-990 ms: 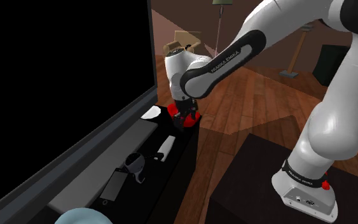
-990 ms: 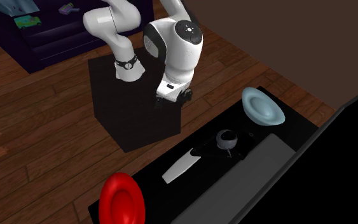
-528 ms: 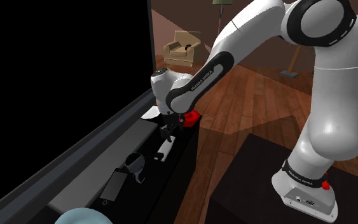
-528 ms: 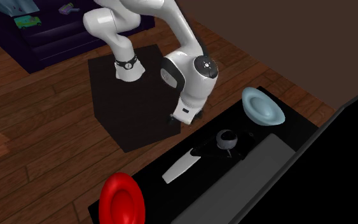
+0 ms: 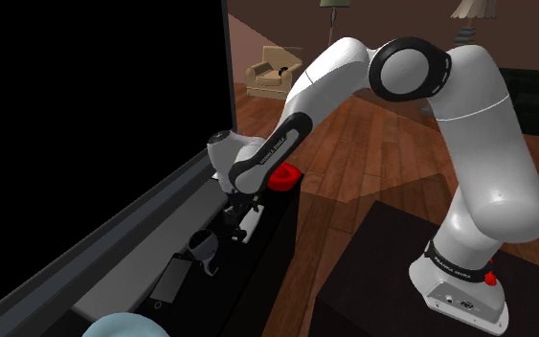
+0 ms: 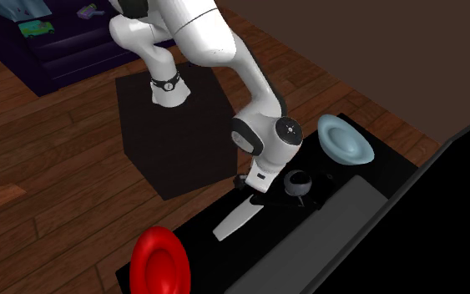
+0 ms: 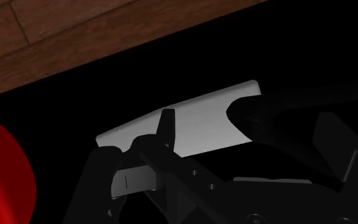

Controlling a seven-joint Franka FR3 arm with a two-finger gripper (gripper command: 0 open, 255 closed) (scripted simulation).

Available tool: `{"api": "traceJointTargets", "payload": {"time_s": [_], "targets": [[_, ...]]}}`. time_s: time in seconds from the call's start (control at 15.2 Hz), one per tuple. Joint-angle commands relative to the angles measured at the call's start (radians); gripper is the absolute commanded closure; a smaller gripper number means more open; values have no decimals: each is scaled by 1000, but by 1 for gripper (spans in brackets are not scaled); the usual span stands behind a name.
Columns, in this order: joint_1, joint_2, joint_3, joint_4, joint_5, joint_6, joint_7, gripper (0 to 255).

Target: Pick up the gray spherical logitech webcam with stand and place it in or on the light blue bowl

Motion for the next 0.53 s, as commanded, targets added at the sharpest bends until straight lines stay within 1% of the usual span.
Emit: {"api": "traceJointTargets", "payload": {"time_s": [0.0,0.2,0.46], "targets": [[20,84,-11,89,-9,-7,13,0],[47,209,-25,226,-15,-22,23,0],[49,244,-34,227,-24,12,28,0]]}}
